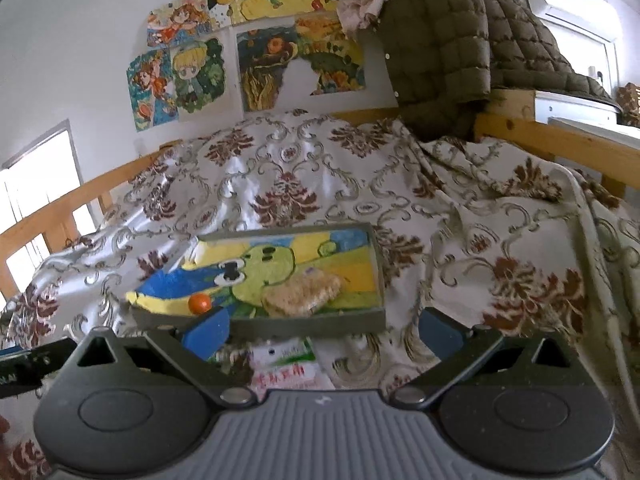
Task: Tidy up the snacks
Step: 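Open both tools and lift them away from the tray toward the snacks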
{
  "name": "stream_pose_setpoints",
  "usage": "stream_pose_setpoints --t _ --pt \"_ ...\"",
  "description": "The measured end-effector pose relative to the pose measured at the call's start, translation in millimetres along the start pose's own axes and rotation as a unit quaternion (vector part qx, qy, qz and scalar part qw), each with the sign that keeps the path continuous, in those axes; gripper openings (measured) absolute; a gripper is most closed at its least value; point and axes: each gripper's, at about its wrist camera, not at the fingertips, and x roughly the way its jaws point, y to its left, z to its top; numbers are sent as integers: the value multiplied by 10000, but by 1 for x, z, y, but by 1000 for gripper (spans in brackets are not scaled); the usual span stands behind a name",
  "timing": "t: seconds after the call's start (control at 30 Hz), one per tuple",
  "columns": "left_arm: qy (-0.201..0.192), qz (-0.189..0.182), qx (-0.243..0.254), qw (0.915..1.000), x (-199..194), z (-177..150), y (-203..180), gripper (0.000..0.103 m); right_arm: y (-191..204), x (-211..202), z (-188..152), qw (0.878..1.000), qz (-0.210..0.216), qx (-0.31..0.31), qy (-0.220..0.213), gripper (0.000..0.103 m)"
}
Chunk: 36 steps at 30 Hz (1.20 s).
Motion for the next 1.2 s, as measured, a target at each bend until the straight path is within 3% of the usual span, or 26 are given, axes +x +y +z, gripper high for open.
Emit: stream_pose_setpoints --t 0.73,1.2 --pt "476 352 252 9979 -48 -42 13 102 15 -55 -43 9991 -61 -213 370 103" --pt "708 465 324 9959 -59 -51 16 102 23 -66 -57 9949 131 -325 942 103"
